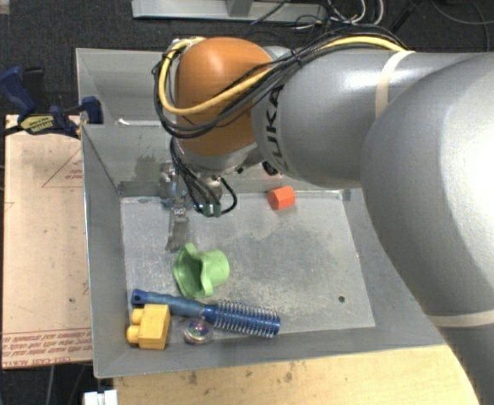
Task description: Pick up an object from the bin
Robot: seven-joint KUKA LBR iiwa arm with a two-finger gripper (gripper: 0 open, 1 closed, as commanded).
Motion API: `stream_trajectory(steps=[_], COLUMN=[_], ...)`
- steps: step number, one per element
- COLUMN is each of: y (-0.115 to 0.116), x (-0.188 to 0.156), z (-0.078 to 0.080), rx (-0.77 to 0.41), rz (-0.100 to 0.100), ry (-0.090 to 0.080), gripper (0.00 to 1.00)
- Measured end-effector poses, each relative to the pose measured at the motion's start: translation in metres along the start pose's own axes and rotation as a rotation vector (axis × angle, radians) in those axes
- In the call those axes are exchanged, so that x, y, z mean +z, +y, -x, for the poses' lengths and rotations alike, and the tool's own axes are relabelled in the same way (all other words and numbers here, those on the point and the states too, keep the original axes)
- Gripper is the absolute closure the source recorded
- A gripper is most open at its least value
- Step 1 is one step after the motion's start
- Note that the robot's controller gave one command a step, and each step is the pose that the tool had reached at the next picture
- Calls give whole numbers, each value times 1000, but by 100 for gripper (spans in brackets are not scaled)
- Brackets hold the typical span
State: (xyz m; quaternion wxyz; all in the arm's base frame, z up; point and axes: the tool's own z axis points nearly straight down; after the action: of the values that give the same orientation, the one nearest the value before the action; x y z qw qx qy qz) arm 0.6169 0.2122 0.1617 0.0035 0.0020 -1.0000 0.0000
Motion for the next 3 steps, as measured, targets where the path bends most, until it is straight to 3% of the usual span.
stream_trajectory(steps=[1, 2, 3], y=[-37, -72, -70], x=[32, 94, 91], z=[-35, -48, -47], rx=[-238, -356, -357], rz=[-1, -1, 1], ry=[-4, -4, -8], gripper=[0, 0, 100])
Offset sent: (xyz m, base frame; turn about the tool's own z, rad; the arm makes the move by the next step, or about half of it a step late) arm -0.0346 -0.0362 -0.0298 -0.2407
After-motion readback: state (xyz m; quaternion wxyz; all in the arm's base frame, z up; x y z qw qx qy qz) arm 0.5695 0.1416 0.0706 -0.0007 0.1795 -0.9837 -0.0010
